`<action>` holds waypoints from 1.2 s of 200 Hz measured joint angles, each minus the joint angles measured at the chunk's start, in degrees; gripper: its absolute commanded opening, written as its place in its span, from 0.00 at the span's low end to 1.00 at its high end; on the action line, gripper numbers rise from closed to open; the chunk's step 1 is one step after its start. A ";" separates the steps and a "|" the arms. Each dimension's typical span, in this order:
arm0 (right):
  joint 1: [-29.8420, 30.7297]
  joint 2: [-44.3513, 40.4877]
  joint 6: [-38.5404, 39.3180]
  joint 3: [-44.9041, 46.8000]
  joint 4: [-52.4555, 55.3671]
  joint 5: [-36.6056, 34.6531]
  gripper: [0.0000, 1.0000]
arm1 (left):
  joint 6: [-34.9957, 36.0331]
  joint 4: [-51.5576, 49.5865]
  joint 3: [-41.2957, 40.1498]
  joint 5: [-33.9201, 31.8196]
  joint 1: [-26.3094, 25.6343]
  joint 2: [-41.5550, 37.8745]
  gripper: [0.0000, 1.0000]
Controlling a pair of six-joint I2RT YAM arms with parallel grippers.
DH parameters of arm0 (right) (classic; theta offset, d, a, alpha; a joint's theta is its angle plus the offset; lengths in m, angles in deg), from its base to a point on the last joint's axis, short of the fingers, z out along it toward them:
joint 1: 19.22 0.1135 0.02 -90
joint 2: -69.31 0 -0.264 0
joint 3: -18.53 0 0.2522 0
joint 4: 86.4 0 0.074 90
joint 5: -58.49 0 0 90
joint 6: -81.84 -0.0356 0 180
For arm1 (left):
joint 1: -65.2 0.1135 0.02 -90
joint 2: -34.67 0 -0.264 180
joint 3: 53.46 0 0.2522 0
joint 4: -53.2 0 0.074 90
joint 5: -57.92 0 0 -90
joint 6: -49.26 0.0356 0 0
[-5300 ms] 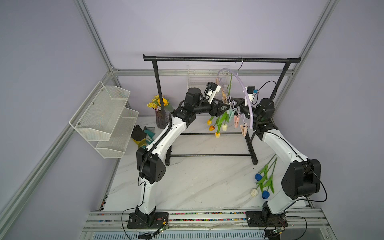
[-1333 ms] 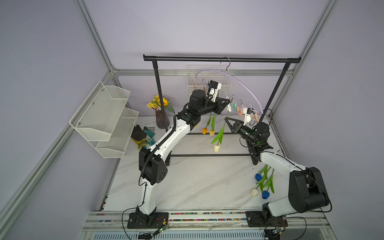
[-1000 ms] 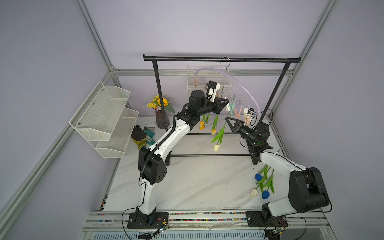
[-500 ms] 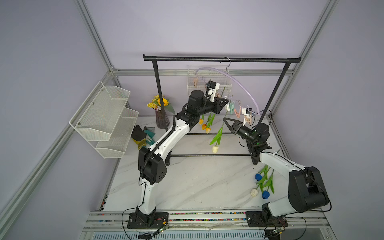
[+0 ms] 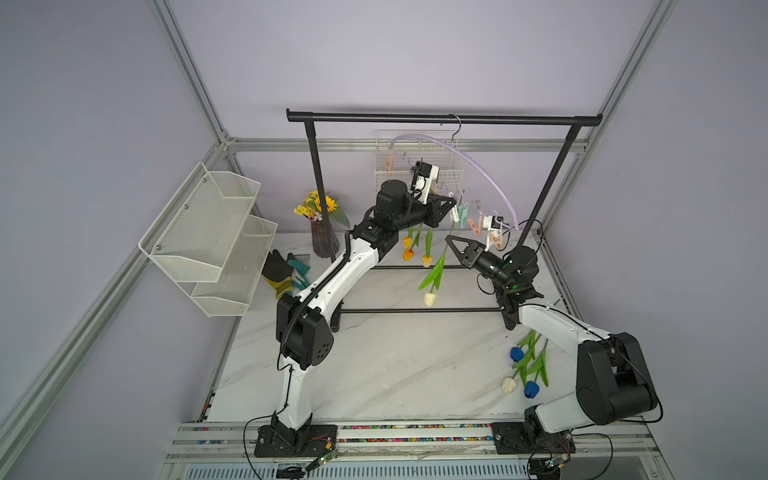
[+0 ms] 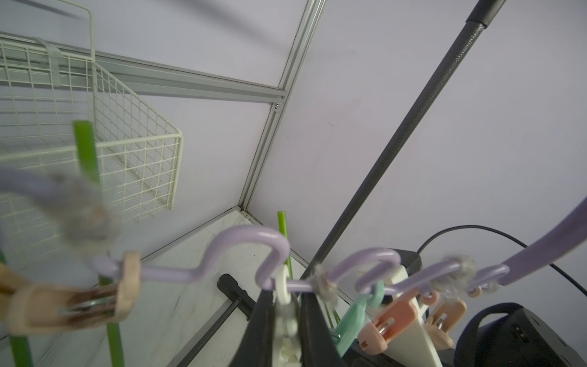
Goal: Dry the flowers on a clothes hanger
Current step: Clamp the flower onto the hanger.
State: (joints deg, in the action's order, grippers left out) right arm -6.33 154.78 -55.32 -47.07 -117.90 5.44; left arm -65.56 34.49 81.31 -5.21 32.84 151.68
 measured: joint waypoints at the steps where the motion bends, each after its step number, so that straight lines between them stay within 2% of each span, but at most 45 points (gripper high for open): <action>1: 0.00 0.00 0.00 0.00 0.00 0.00 0.00 | -0.04 0.00 0.00 0.02 0.00 0.00 0.09; 103: 0.00 1.20 1.20 -3.19 3.61 -1.38 0.00 | -0.13 0.17 0.00 0.63 0.11 0.00 0.10; 136: 0.02 1.22 1.22 -3.28 3.76 -1.51 0.00 | -0.28 0.81 -0.72 0.63 0.26 -0.02 0.31; 166: 0.04 1.33 1.33 -3.28 4.42 -1.53 0.00 | -1.11 1.11 -1.90 0.87 0.59 -0.02 0.46; 234: 0.09 1.33 2.01 -3.28 4.66 -1.60 0.00 | -1.11 0.96 -2.84 0.92 1.38 -0.37 0.64; 240: 0.09 1.33 2.27 -3.28 4.74 -1.60 0.02 | -1.09 0.96 -2.93 1.01 1.46 -0.44 0.65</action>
State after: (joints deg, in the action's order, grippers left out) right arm -6.25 156.12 -53.04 -50.35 -113.15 3.84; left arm -66.65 35.45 78.38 -4.20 34.30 151.25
